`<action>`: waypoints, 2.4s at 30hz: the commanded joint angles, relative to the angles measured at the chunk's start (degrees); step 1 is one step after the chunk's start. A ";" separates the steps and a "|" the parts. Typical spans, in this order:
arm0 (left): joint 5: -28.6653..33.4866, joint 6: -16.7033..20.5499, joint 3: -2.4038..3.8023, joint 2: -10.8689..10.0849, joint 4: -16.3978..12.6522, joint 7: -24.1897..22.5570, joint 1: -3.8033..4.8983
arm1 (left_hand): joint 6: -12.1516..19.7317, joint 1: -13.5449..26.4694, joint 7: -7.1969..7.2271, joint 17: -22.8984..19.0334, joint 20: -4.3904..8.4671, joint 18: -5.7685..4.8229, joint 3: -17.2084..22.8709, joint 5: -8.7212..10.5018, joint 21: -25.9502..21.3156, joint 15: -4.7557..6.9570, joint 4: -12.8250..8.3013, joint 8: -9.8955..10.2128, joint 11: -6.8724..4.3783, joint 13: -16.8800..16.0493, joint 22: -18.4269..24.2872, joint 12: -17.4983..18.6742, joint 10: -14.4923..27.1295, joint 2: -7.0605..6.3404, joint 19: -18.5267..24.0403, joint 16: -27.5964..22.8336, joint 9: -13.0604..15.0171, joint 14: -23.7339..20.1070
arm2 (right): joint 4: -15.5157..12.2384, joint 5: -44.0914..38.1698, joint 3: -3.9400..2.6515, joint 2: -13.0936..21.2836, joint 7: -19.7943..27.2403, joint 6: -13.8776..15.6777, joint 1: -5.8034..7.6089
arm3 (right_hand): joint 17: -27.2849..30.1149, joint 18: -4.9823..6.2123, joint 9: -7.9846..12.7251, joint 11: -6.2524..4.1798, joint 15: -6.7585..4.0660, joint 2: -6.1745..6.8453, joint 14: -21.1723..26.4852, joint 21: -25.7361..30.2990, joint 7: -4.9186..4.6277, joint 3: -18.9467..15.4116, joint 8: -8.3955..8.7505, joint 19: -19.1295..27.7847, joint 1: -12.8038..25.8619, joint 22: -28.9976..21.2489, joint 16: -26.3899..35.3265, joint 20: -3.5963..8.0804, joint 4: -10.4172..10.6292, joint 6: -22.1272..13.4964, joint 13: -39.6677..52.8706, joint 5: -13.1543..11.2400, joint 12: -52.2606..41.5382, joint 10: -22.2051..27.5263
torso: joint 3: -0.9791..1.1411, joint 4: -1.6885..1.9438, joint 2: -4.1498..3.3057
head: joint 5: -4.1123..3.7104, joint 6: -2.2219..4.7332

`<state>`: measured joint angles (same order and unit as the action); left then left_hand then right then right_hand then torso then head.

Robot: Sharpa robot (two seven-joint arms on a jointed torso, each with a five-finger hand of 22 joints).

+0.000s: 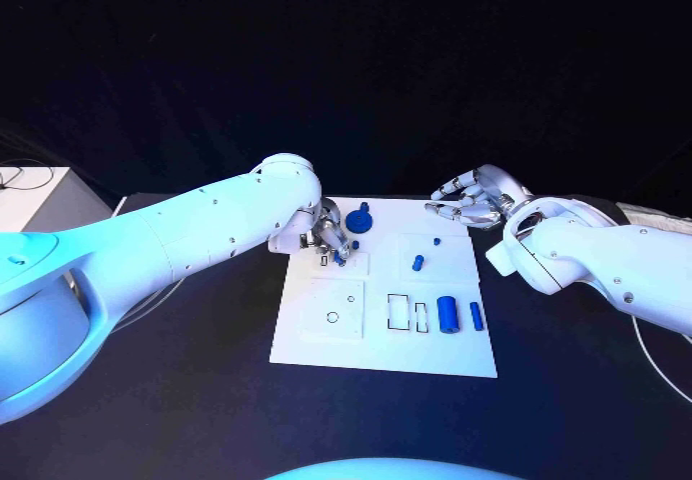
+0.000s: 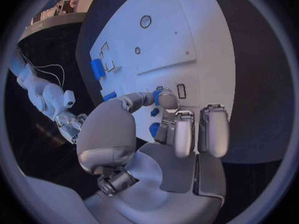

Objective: Assemble the parts on the task board

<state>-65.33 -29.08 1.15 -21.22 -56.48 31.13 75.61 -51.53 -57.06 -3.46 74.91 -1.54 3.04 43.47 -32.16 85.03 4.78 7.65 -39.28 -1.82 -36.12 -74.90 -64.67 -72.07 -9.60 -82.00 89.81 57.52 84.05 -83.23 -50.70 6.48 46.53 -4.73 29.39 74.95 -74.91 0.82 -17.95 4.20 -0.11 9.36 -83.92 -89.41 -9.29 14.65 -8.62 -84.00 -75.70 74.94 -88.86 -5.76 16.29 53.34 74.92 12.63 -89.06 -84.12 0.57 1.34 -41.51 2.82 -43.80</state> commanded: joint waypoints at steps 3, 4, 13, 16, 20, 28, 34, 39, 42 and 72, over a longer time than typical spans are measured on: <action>-0.37 -1.10 -0.01 0.01 -0.10 -0.05 0.00 | -1.33 -0.20 1.41 15.09 0.30 -0.28 10.07 -0.32 0.19 0.37 -9.73 -0.32 -0.34 0.05 -2.90 -0.23 -0.03 0.60 -0.23 0.19 -0.06 5.95 | -0.05 -0.56 -0.02 -0.03 0.18 -0.83 -0.03 | -10.61 -0.63 0.02 0.39 0.44 0.03 -5.03 0.10 -0.07 0.34 -0.23 -5.64 0.39 14.58 0.30 -0.49 0.08 -0.27 14.09 0.38 0.36 -4.75 | 0.04 -0.04 0.00 | 0.10 0.05; -0.37 -1.06 -0.01 0.02 -0.11 -0.05 0.00 | -1.33 -0.20 1.41 15.09 0.30 -0.28 10.07 -0.32 0.19 0.37 -9.73 -0.32 -0.34 0.05 -2.90 -0.23 -0.03 0.60 -0.23 0.19 -0.06 5.95 | -0.05 -0.56 -0.02 -0.04 0.18 -0.83 -0.03 | -10.61 -0.63 0.02 0.39 0.44 0.03 -5.03 0.10 -0.07 0.34 -0.23 -5.64 0.39 14.58 0.30 -0.49 0.08 -0.27 14.09 0.38 0.36 -4.75 | 0.06 -0.05 0.00 | 0.10 0.06; -0.35 -0.86 -0.02 0.02 -0.30 -0.16 -0.01 | -1.33 -0.20 1.41 15.09 0.30 -0.28 10.07 -0.32 0.19 0.37 -9.73 -0.32 -0.34 0.05 -2.90 -0.23 -0.03 0.60 -0.23 0.19 -0.06 5.95 | -0.04 -0.56 -0.02 -0.05 0.20 -0.81 -0.03 | -10.61 -0.63 0.02 0.39 0.44 0.03 -5.03 0.10 -0.07 0.34 -0.23 -5.64 0.39 14.58 0.30 -0.49 0.08 -0.27 14.09 0.38 0.36 -4.75 | 0.07 -0.06 -0.02 | 0.10 0.14; -0.39 -0.78 -0.02 0.02 -0.33 -0.18 -0.01 | -1.31 -0.20 1.41 15.09 0.31 -0.30 10.09 -0.28 0.21 0.37 -9.78 -0.32 -0.34 -0.01 -2.95 -0.26 -0.04 0.58 -0.25 0.19 0.05 5.95 | -0.04 -0.56 -0.02 -0.05 0.19 -0.79 -0.03 | -10.61 -0.63 0.02 0.39 0.44 0.03 -5.03 0.10 -0.07 0.34 -0.23 -5.64 0.39 14.58 0.30 -0.49 0.08 -0.27 14.09 0.38 0.36 -4.75 | 0.07 -0.06 -0.03 | 0.09 0.14; -0.33 -0.83 -0.02 0.14 -0.29 -0.22 0.00 | -1.31 -0.20 1.41 15.09 0.31 -0.30 10.09 -0.28 0.21 0.37 -9.78 -0.32 -0.34 -0.01 -2.95 -0.26 -0.04 0.58 -0.25 0.19 0.05 5.95 | -0.03 -0.56 -0.02 -0.07 0.19 -0.80 -0.03 | -10.61 -0.63 0.02 0.39 0.44 0.03 -5.03 0.10 -0.07 0.34 -0.23 -5.64 0.39 14.58 0.30 -0.49 0.08 -0.27 14.09 0.38 0.36 -4.75 | 0.03 -0.03 0.00 | 0.05 0.15; -0.13 -1.10 -0.06 0.32 -0.45 -0.26 -0.01 | -1.30 -0.19 1.41 15.09 0.32 -0.27 10.11 -0.26 0.17 0.37 -9.79 -0.32 -0.34 0.14 -2.85 -0.18 0.01 0.58 -0.19 0.19 0.11 5.95 | -0.01 -0.56 -0.02 -0.10 0.20 -0.80 -0.03 | -10.61 -0.63 0.02 0.39 0.44 0.03 -5.03 0.10 -0.07 0.34 -0.23 -5.64 0.39 14.58 0.30 -0.49 0.08 -0.27 14.09 0.38 0.36 -4.75 | 0.02 -0.05 -0.02 | 0.05 0.18; -0.10 -1.33 -0.09 0.31 -0.41 -0.26 -0.01 | -1.29 -0.18 1.41 15.09 0.32 -0.27 10.11 -0.25 0.17 0.37 -9.80 -0.32 -0.34 0.18 -2.85 -0.16 0.03 0.57 -0.18 0.19 0.16 5.95 | -0.02 -0.56 -0.02 -0.10 0.20 -0.79 -0.03 | -10.61 -0.63 0.02 0.39 0.44 0.03 -5.03 0.10 -0.07 0.34 -0.23 -5.64 0.39 14.58 0.30 -0.49 0.08 -0.27 14.09 0.38 0.36 -4.75 | 0.05 -0.04 -0.02 | 0.04 0.20; -0.11 -1.72 -0.12 0.29 -0.30 -0.24 -0.01 | -1.28 -0.19 1.41 15.09 0.32 -0.25 10.12 -0.24 0.14 0.37 -9.82 -0.32 -0.34 0.32 -2.76 -0.10 0.08 0.57 -0.12 0.19 0.19 5.95 | -0.03 -0.58 -0.02 -0.06 0.19 -0.78 -0.03 | -10.61 -0.63 0.02 0.39 0.44 0.03 -5.03 0.10 -0.07 0.34 -0.23 -5.64 0.39 14.58 0.30 -0.49 0.08 -0.27 14.09 0.38 0.36 -4.75 | 0.02 -0.07 -0.04 | 0.02 0.12; -0.15 -1.88 -0.13 0.24 -0.26 -0.23 -0.02 | -1.28 -0.19 1.41 15.09 0.32 -0.25 10.12 -0.24 0.14 0.37 -9.82 -0.32 -0.34 0.32 -2.76 -0.10 0.08 0.57 -0.12 0.19 0.19 5.95 | -0.02 -0.59 -0.02 -0.05 0.18 -0.79 -0.03 | -10.61 -0.63 0.02 0.39 0.44 0.03 -5.03 0.10 -0.07 0.34 -0.23 -5.64 0.39 14.58 0.30 -0.49 0.08 -0.27 14.09 0.38 0.36 -4.75 | 0.06 -0.09 -0.03 | 0.00 0.09; -0.36 -1.53 -0.14 0.09 -0.31 -0.22 -0.18 | -1.18 -0.12 1.36 15.09 0.34 -0.18 10.20 -0.06 0.00 0.35 -9.67 -0.25 -0.29 0.82 -2.46 0.18 0.34 0.76 0.09 0.19 0.41 5.95 | 0.13 -0.67 -0.02 -0.13 0.09 -1.29 -0.03 | -10.61 -0.63 0.02 0.39 0.44 0.03 -5.03 0.10 -0.07 0.34 -0.23 -5.64 0.39 14.58 0.30 -0.49 0.08 -0.27 14.09 0.38 0.36 -4.75 | 0.04 -0.06 -0.01 | -0.04 0.07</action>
<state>-65.51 -29.69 1.06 -21.28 -56.77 31.07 75.59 -51.54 -57.06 -3.46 74.91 -1.54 3.04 43.47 -32.17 85.03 4.77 7.65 -39.24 -1.91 -35.35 -74.93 -64.67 -71.99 -9.60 -82.00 89.81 57.84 84.06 -83.10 -50.77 6.48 46.45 -4.86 29.00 74.95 -74.91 0.82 -17.95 4.20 -0.12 9.35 -83.92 -89.41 -9.29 14.64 -8.62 -84.00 -75.70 74.90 -88.86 -5.76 16.29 53.34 74.94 12.63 -89.06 -84.12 0.59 1.33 -41.51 2.75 -43.75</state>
